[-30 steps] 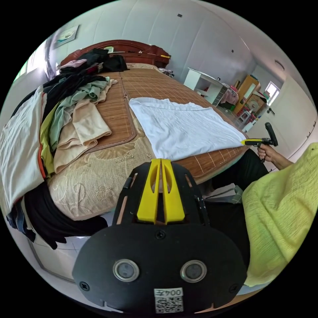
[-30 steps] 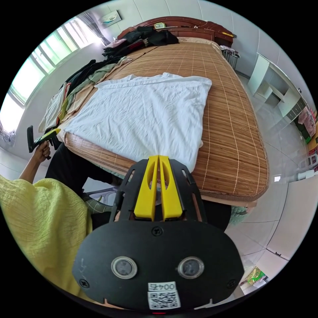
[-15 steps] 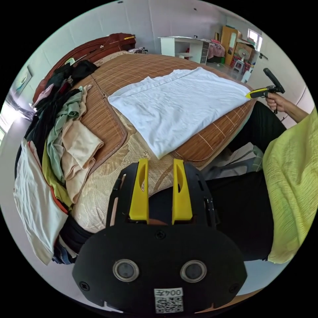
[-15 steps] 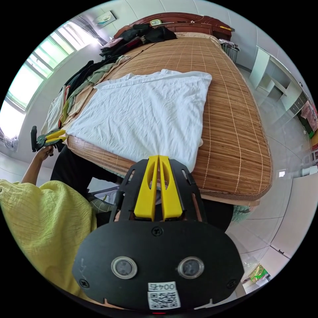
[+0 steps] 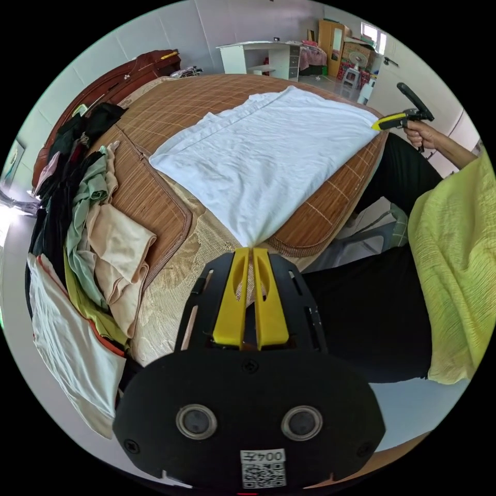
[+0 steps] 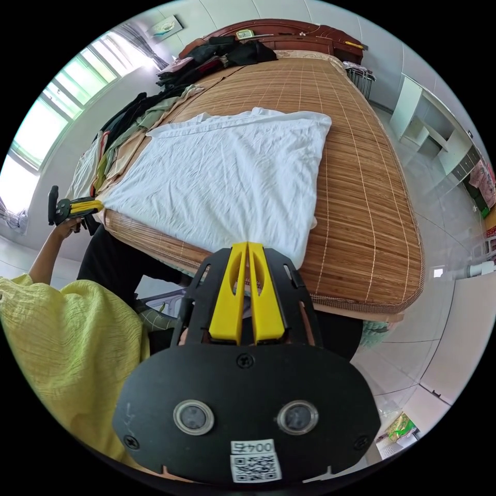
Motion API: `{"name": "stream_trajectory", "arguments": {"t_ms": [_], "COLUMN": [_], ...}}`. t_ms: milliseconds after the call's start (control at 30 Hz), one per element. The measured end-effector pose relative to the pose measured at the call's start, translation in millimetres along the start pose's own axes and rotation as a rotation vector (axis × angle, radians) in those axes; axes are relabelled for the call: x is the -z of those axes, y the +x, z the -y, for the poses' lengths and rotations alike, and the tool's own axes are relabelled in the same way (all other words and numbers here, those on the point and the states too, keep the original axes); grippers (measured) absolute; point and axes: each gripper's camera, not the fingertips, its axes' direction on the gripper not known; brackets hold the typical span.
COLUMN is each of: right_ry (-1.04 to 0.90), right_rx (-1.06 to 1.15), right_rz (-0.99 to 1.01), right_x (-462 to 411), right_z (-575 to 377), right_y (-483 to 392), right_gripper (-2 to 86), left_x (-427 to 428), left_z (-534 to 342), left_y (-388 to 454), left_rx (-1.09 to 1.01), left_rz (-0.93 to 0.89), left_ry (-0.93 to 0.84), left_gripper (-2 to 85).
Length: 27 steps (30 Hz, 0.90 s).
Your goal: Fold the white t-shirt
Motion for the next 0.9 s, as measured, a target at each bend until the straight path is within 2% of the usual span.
{"name": "stream_trajectory", "arguments": {"t_ms": [233, 400, 500, 600, 733, 900], "right_ry": [-0.012, 0.031, 0.061, 0.084, 0.106, 0.169], "right_rx": [0.035, 0.047, 0.08, 0.126, 0.182, 0.125], "right_rz": [-0.035, -0.035, -0.104, -0.224, -0.378, -0.268], "right_x": [-1, -1, -2, -6, -14, 10], "right_z": [-7, -22, -32, -43, -57, -77], "right_y": [-12, -16, -30, -52, -77, -59], "right_gripper": [-0.5, -0.4, -0.4, -0.5, -0.6, -0.3], "left_x": [2, 29, 26, -4, -19, -16], "left_z": [-6, 19, 58, 86, 87, 88], "left_y": [0, 26, 61, 92, 100, 76], "left_rx": [0.087, 0.078, 0.01, -0.067, -0.058, -0.04], "left_rz": [-0.004, 0.156, 0.171, 0.219, 0.277, 0.191], "left_ry": [0.013, 0.034, 0.047, -0.031, -0.022, -0.028], "left_gripper": [1.9, 1.3, 0.6, 0.4, 0.2, 0.1]}}
